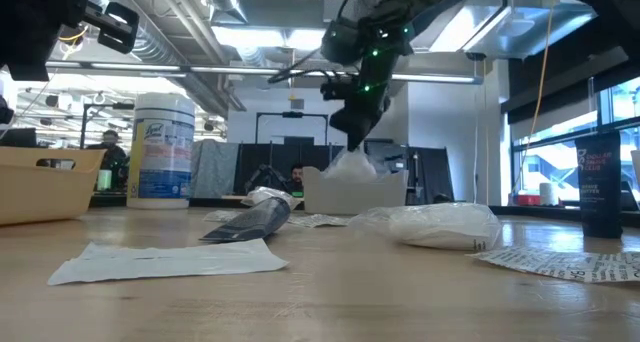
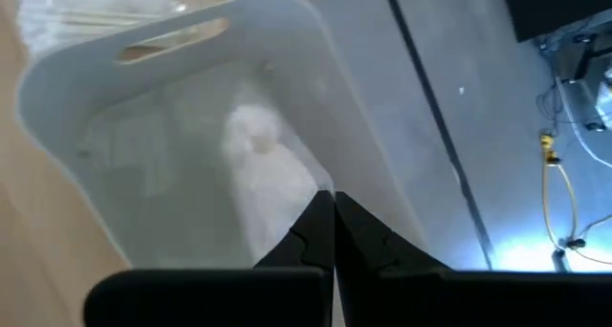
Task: Pick & Place Travel size toiletries
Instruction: Put the white cotton pack into the gray bin
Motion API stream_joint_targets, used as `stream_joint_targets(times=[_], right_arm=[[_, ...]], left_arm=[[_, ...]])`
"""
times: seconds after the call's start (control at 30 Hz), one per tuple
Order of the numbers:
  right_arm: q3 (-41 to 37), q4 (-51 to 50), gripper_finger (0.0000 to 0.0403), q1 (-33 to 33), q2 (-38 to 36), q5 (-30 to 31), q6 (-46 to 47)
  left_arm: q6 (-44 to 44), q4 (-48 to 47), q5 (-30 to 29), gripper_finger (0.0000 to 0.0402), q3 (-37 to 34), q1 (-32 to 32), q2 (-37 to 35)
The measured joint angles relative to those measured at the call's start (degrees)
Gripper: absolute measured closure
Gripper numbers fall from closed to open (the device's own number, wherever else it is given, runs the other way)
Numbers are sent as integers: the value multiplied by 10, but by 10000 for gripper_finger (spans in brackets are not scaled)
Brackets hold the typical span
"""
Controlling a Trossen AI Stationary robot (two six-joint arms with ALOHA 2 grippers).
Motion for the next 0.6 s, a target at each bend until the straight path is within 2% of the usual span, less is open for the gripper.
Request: stream_joint_targets(times=[0.43, 0.6], right_arm=[[0, -22, 403, -1, 39, -94, 21], [0, -29, 379, -1, 39, -109, 37]], left_arm=[[0, 0, 0, 389, 0, 0, 0], [0, 0, 0, 390, 0, 0, 0]])
